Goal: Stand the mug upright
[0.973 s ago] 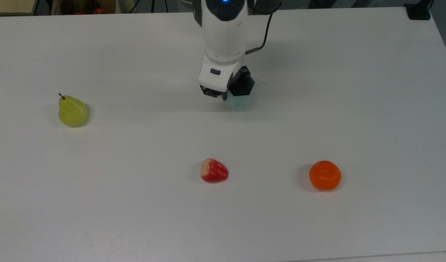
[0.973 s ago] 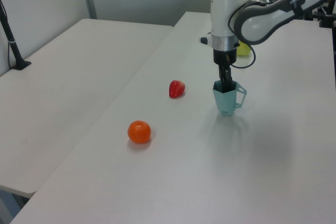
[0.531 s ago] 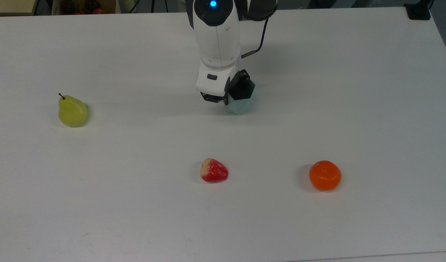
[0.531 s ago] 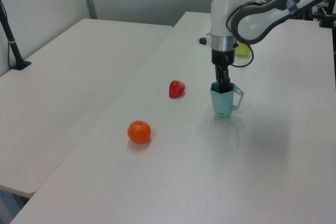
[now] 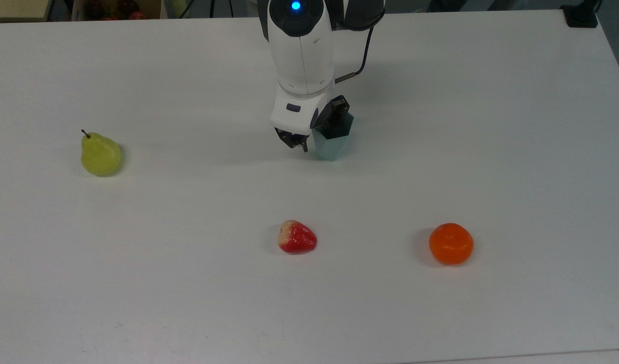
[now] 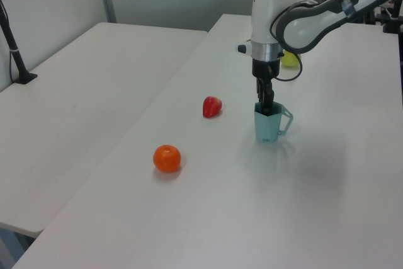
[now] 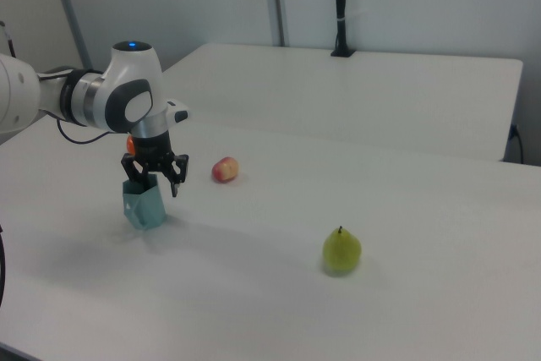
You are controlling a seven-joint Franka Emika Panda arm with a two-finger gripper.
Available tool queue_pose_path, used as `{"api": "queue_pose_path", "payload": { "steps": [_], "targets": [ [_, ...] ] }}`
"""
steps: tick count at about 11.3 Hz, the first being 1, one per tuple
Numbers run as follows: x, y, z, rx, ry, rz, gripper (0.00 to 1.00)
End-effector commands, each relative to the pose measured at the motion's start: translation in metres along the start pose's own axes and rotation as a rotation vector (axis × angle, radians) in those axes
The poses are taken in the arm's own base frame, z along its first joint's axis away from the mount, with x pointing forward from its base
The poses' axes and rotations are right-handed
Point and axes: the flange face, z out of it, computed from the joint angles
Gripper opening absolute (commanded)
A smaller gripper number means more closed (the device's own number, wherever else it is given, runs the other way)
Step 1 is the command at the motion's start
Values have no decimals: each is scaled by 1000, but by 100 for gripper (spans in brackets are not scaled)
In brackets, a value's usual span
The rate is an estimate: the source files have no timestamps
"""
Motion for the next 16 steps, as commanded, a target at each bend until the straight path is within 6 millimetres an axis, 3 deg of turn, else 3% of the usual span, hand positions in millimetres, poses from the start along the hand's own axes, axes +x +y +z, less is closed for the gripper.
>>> {"api": "queue_pose_path", "payload": {
  "steps": [1, 2, 6, 8, 12, 14, 16],
  "targets": [
    [-10, -2, -43, 12, -18, 43, 100],
    [-15, -2, -61, 16, -37, 50, 100],
    [-44, 12, -171, -88, -90, 288, 100],
    [-57, 11, -199, -132, -63, 397, 100],
    [-81, 16, -240, -138, 0, 524, 100],
    [-94, 13, -247, -135, 4, 493, 100],
    [-109, 22, -253, -129, 6, 450, 100]
  ]
}}
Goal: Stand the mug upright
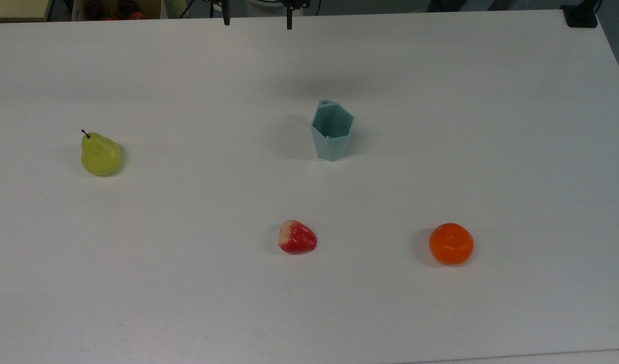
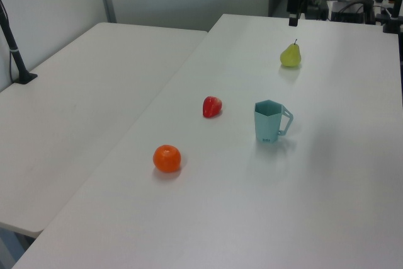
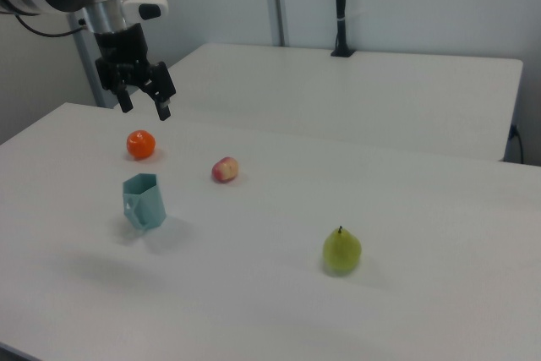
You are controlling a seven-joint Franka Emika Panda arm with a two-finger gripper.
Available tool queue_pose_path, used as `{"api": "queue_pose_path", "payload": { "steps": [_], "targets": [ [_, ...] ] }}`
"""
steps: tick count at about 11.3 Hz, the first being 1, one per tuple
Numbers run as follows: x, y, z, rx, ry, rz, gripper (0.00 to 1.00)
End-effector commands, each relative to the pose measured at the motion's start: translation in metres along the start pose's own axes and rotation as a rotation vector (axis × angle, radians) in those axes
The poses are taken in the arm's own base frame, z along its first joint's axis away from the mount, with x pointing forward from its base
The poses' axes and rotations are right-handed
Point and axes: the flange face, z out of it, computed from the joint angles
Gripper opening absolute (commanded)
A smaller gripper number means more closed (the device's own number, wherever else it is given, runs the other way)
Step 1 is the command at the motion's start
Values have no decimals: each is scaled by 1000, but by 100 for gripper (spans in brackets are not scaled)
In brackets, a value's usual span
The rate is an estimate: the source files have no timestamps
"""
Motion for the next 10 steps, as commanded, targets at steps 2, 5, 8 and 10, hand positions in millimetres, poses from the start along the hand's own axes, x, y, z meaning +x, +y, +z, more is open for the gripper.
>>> {"api": "queue_pose_path", "payload": {
  "steps": [2, 5, 8, 10],
  "targets": [
    [-23, 22, -3, -3, -28, -26, 100],
    [-24, 32, -4, 5, -47, -8, 100],
    [-24, 34, -4, 3, -47, -5, 100],
    [-23, 31, -3, 3, -48, -9, 100]
  ]
}}
